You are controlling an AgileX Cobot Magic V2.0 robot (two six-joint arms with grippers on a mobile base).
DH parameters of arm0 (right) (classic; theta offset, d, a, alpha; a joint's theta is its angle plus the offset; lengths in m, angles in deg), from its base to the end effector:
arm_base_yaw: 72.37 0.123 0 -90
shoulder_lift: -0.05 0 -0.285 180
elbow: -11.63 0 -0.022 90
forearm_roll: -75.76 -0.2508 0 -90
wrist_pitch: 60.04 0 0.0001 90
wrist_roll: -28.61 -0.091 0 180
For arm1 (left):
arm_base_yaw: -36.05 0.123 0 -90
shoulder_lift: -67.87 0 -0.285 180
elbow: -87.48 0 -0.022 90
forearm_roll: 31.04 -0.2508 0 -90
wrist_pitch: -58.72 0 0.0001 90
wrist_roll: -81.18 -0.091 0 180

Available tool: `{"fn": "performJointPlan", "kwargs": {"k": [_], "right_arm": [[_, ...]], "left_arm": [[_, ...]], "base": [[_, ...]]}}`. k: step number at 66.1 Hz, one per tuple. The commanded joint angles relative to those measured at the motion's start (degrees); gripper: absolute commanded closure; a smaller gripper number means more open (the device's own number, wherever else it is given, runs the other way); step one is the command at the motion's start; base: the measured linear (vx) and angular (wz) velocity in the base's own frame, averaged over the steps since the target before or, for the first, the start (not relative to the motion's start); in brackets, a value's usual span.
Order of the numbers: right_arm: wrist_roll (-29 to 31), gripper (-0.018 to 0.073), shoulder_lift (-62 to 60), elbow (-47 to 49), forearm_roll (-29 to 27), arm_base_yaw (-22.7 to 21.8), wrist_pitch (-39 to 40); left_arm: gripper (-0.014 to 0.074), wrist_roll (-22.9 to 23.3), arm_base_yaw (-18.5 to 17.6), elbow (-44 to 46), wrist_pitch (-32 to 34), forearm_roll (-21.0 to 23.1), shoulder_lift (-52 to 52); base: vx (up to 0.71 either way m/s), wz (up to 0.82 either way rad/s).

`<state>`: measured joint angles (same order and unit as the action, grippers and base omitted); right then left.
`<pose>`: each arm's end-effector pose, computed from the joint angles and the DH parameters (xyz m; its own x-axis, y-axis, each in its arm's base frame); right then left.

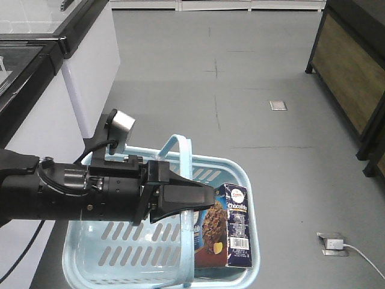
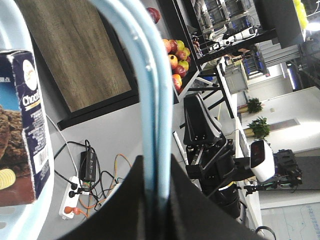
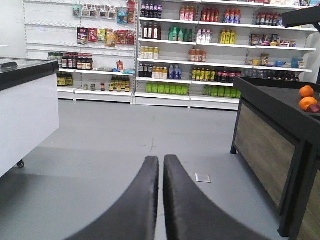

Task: Left arm holds basket, right arm returns cookies
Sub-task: 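Bring the held basket forward in front of the robot with left gripper, then drive the base toward the drink shelves holding the basket in left gripper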

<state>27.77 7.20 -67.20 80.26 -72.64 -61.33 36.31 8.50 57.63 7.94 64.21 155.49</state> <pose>0.0568 -0.0004 0.2022 0.0472 -0.0640 -0.9968 0.0095 0.9979 -0.0637 0.2111 -0.1894 0.2908 -0.9387 -0.0864 -0.3337 0.3001 0.2713 -0.9145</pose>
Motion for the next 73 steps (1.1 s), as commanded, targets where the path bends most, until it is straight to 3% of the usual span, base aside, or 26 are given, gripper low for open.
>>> {"fn": "performJointPlan", "kwargs": {"k": [1,36,73], "right_arm": [[0.1,0.0562,-0.7,-1.0,0.3,-0.3,4.2],[0.1,0.0562,-0.7,-1.0,0.3,-0.3,4.2],[0.1,0.0562,-0.7,-1.0,0.3,-0.3,4.2]], "left_arm": [[0.0599,-0.7,-0.4,2.3,-2.7,4.8,-1.8],[0.0599,-0.7,-0.4,2.3,-2.7,4.8,-1.9],[0.0599,-0.7,-0.4,2.3,-2.7,4.8,-1.9]], "base": [[0.0,0.0],[0.05,-0.07],[0.22,-0.06]]}}
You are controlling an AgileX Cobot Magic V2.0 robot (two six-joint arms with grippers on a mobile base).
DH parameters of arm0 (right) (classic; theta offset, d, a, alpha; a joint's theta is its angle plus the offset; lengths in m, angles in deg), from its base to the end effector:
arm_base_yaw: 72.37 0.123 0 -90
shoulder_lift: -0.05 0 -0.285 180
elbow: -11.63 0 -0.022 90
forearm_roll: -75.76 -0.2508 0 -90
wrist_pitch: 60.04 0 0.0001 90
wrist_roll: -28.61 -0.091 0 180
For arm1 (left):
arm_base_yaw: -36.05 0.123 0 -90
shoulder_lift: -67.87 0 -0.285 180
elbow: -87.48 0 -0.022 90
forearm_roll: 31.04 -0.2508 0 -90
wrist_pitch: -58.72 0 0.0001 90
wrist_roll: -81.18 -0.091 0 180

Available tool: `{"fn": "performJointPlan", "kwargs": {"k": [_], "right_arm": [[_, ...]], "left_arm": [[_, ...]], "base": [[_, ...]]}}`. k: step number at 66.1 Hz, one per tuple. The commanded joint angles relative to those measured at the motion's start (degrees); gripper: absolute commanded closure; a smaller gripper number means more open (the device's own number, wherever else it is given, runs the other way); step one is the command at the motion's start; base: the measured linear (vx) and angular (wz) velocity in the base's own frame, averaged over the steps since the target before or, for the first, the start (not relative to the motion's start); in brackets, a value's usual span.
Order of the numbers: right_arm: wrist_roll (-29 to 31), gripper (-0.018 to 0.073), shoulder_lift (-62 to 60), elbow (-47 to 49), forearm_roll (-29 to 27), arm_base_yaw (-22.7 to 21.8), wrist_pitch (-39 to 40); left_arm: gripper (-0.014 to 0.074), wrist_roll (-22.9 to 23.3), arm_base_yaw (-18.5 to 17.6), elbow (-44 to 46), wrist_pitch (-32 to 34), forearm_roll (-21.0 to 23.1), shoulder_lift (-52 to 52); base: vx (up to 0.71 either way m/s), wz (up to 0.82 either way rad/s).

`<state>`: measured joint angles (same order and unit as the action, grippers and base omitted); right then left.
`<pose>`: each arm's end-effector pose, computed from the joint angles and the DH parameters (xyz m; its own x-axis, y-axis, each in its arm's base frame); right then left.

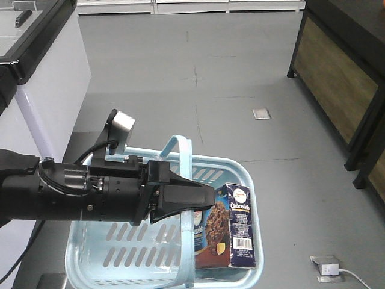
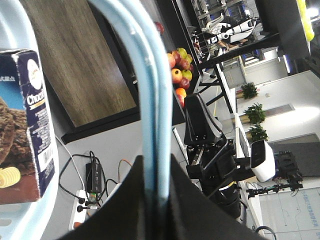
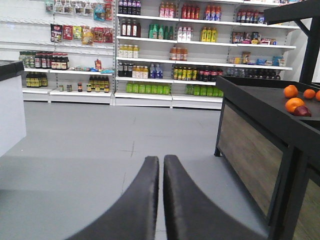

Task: Left arm holds basket, right arm returns cookies
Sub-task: 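Drive the base toward the drink shelves holding the basket in left gripper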

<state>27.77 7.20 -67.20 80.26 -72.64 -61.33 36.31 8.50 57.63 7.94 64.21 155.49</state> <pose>0.0568 -0.0004 0.2022 0.0472 -0.0640 -0.9968 0.0095 0.9979 -0.0637 0.2111 -0.1894 0.2908 -0.9387 -0.0864 -0.3337 0.3001 0.2713 -0.9145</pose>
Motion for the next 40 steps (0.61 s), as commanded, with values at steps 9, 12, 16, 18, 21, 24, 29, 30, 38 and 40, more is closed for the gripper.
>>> {"fn": "performJointPlan", "kwargs": {"k": [9,12,16,18,21,24,29,30,38,40], "right_arm": [[0.1,0.0562,-0.7,-1.0,0.3,-0.3,4.2],[0.1,0.0562,-0.7,-1.0,0.3,-0.3,4.2],[0.1,0.0562,-0.7,-1.0,0.3,-0.3,4.2],[0.1,0.0562,-0.7,-1.0,0.3,-0.3,4.2],[0.1,0.0562,-0.7,-1.0,0.3,-0.3,4.2],[0.1,0.0562,-0.7,-1.0,0.3,-0.3,4.2],[0.1,0.0562,-0.7,-1.0,0.3,-0.3,4.2],[0.1,0.0562,-0.7,-1.0,0.3,-0.3,4.2],[0.1,0.0562,-0.7,-1.0,0.3,-0.3,4.2],[0.1,0.0562,-0.7,-1.0,0.3,-0.3,4.2]], "left_arm": [[0.0599,-0.7,-0.4,2.3,-2.7,4.8,-1.9],[0.0599,-0.7,-0.4,2.3,-2.7,4.8,-1.9],[0.0599,-0.7,-0.4,2.3,-2.7,4.8,-1.9],[0.0599,-0.7,-0.4,2.3,-2.7,4.8,-1.9],[0.0599,-0.7,-0.4,2.3,-2.7,4.8,-1.9],[0.0599,-0.7,-0.4,2.3,-2.7,4.8,-1.9],[0.0599,-0.7,-0.4,2.3,-2.7,4.8,-1.9],[0.0599,-0.7,-0.4,2.3,-2.7,4.8,-1.9],[0.0599,-0.7,-0.4,2.3,-2.7,4.8,-1.9],[0.0599,-0.7,-0.4,2.3,-2.7,4.8,-1.9]], "base": [[0.26,0.08],[0.27,0.11],[0.29,0.12],[0.3,0.11],[0.31,0.11],[0.33,0.1],[0.35,0.1],[0.36,0.1],[0.38,0.11],[0.39,0.12]]}}
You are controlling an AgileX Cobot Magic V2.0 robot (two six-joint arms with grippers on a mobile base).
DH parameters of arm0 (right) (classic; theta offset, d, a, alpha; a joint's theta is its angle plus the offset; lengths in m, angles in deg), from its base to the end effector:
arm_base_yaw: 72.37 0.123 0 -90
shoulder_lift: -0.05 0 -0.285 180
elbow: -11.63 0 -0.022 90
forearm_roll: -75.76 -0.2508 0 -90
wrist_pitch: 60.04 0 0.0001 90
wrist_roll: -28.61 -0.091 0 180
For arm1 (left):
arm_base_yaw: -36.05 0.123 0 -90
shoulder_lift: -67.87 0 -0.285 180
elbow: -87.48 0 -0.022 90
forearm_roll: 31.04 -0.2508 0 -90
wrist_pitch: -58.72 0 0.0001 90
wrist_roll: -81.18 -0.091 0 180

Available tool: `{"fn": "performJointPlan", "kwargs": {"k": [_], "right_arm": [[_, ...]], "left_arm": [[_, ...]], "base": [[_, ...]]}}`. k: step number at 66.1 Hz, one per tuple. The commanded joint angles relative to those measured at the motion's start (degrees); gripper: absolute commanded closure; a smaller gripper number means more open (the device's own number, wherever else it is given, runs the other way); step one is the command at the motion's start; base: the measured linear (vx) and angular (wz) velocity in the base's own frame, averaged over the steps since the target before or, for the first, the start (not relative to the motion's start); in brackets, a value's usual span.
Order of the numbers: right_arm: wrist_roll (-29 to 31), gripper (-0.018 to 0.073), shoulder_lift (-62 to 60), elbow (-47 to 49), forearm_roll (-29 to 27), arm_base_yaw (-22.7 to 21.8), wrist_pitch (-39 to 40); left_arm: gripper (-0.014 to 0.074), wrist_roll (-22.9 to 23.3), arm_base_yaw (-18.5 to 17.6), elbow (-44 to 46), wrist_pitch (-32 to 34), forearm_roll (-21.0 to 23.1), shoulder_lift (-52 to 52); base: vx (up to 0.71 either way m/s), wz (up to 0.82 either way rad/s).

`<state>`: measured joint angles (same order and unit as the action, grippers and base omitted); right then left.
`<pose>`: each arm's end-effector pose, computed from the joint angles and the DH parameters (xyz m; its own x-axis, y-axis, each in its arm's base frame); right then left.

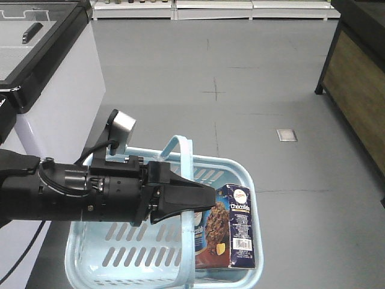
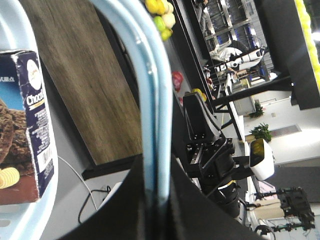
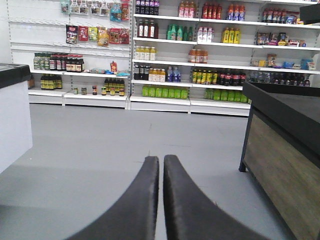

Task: Left arm holds basket, right arm returns cookies
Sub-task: 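Drive the base toward the drink shelves holding the basket in left gripper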

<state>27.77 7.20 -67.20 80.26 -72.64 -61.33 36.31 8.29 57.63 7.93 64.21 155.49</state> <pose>0.0568 -0.0004 0.2022 0.0472 -0.0640 -0.9968 0.0095 0.9979 -0.0637 0.2104 -0.1902 0.2908 -0.9390 -0.0829 -0.3337 0.3011 0.2701 -0.9145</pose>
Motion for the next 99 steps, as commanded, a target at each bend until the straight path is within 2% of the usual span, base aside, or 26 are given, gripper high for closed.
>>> {"fn": "performJointPlan", "kwargs": {"k": [1,41,99], "right_arm": [[0.1,0.0562,-0.7,-1.0,0.3,-0.3,4.2],[0.1,0.0562,-0.7,-1.0,0.3,-0.3,4.2],[0.1,0.0562,-0.7,-1.0,0.3,-0.3,4.2]], "left_arm": [[0.0599,-0.7,-0.2,2.3,-2.7,4.8,-1.9],[0.0599,-0.7,-0.2,2.3,-2.7,4.8,-1.9],[0.0599,-0.7,-0.2,2.3,-2.7,4.8,-1.9]], "base": [[0.39,0.12],[0.4,0.07],[0.45,-0.08]]}}
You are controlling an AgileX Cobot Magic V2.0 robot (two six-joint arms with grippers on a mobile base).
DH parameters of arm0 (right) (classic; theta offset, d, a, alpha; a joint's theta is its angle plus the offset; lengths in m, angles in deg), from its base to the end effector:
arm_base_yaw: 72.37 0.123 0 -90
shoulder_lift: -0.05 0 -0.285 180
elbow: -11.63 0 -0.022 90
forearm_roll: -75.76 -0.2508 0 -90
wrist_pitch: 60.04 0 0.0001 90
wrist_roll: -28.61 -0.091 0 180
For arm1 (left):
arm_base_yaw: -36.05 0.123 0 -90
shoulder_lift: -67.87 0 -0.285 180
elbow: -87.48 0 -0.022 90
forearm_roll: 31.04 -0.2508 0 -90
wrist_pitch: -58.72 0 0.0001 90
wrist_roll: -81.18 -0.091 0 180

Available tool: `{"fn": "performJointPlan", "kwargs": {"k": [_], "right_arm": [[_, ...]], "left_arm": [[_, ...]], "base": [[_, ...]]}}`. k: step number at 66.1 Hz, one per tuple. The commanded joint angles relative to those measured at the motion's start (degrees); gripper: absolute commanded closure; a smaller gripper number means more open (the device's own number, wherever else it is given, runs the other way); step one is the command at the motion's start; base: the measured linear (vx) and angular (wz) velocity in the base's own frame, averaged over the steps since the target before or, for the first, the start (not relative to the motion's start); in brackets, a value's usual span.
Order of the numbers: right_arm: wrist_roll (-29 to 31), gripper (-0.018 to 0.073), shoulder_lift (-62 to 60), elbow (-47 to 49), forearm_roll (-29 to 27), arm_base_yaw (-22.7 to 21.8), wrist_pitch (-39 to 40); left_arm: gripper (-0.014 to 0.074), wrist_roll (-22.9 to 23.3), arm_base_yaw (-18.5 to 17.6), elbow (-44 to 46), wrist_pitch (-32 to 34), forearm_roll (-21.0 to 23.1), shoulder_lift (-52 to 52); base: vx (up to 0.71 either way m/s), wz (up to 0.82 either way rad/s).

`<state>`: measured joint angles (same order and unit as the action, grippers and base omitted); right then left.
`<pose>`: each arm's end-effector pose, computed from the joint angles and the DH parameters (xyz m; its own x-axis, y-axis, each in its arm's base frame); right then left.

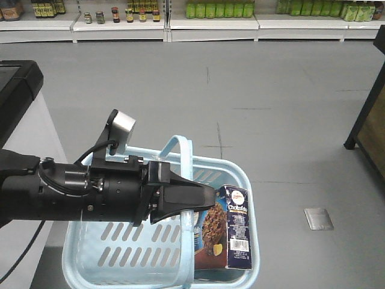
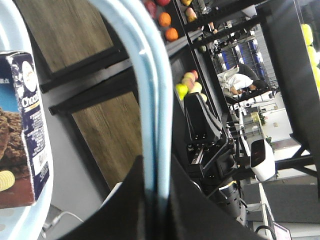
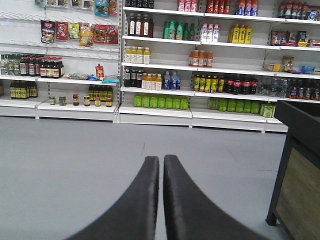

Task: Left arm holds basket, right arm returns cookies
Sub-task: 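Drive the base toward the drink shelves holding the basket in left gripper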

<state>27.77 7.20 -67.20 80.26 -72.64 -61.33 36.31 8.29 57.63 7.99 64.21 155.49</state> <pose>0.0568 -0.0004 0.2022 0.0472 -0.0640 -0.9968 0.0095 0.9979 -0.0637 0.2105 -0.1902 0.2908 -0.9389 -0.0836 -0.3338 0.3010 0.2708 -0.9144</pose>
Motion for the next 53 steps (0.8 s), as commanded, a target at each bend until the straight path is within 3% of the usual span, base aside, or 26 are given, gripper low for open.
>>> {"fn": "performJointPlan", "kwargs": {"k": [1,53], "right_arm": [[0.1,0.0562,-0.7,-1.0,0.3,-0.3,4.2],[0.1,0.0562,-0.7,-1.0,0.3,-0.3,4.2]], "left_arm": [[0.0599,-0.7,-0.2,2.3,-2.7,4.8,-1.9],[0.0599,-0.7,-0.2,2.3,-2.7,4.8,-1.9]], "base": [[0.5,0.01],[0.51,-0.01]]}}
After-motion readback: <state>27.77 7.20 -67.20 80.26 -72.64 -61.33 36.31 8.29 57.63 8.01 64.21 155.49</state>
